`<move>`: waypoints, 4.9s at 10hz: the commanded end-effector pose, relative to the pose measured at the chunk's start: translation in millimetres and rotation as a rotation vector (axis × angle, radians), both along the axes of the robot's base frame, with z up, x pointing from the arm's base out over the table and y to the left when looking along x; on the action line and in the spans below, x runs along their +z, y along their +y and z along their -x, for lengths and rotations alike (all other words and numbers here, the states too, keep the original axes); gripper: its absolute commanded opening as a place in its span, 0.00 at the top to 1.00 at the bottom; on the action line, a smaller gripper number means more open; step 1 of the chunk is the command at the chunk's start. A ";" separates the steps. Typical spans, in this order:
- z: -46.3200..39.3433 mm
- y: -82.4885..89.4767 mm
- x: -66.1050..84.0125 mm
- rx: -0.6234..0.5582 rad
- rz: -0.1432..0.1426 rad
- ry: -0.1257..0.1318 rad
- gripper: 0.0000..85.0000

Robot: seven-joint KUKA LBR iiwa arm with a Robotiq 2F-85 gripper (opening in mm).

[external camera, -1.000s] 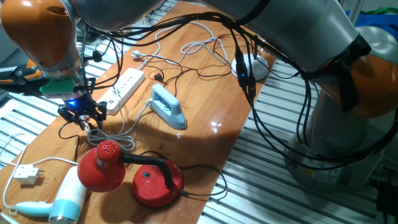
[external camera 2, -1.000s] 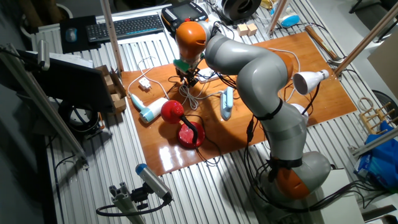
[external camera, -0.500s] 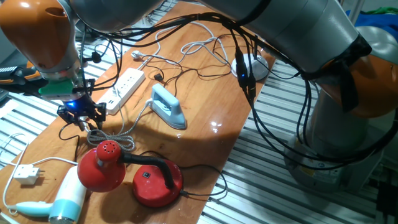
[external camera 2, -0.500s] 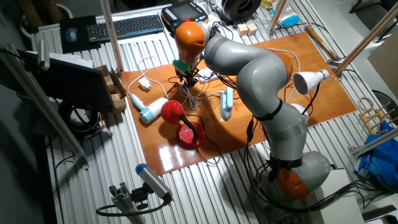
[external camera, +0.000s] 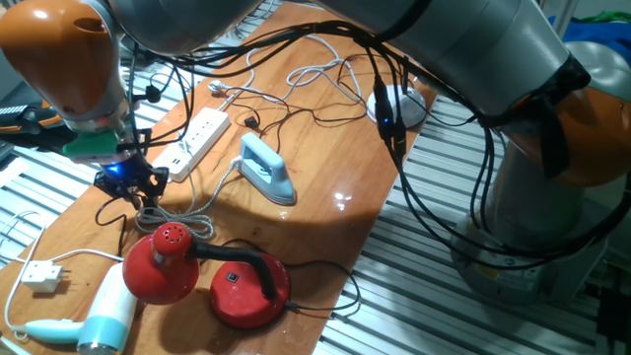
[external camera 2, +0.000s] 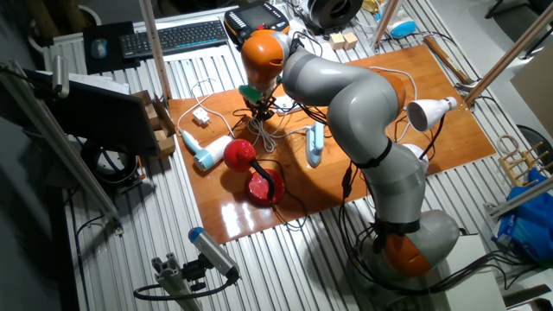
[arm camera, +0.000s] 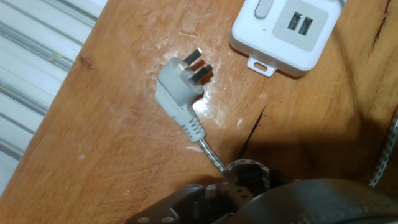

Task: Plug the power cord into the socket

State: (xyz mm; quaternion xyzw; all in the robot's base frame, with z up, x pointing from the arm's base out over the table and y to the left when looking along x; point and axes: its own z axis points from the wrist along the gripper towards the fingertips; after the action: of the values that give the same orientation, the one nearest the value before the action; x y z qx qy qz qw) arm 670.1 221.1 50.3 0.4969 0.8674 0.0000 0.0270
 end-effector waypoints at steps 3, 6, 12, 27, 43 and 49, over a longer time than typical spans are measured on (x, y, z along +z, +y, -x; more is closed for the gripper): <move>0.2 0.0 0.2 0.002 0.005 0.000 0.60; -0.2 -0.3 0.2 0.006 0.004 -0.004 1.00; -3.5 -3.6 5.7 -0.003 0.022 -0.001 1.00; -11.9 -25.7 56.3 -0.013 0.003 0.031 1.00; -7.0 -120.6 112.1 0.031 -0.008 0.078 1.00; -4.1 -147.2 104.5 0.087 0.030 0.094 1.00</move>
State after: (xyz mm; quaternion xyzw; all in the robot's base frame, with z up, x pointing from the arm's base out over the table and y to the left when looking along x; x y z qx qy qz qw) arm 674.1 72.6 154.0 0.4582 0.8882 -0.0339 -0.0073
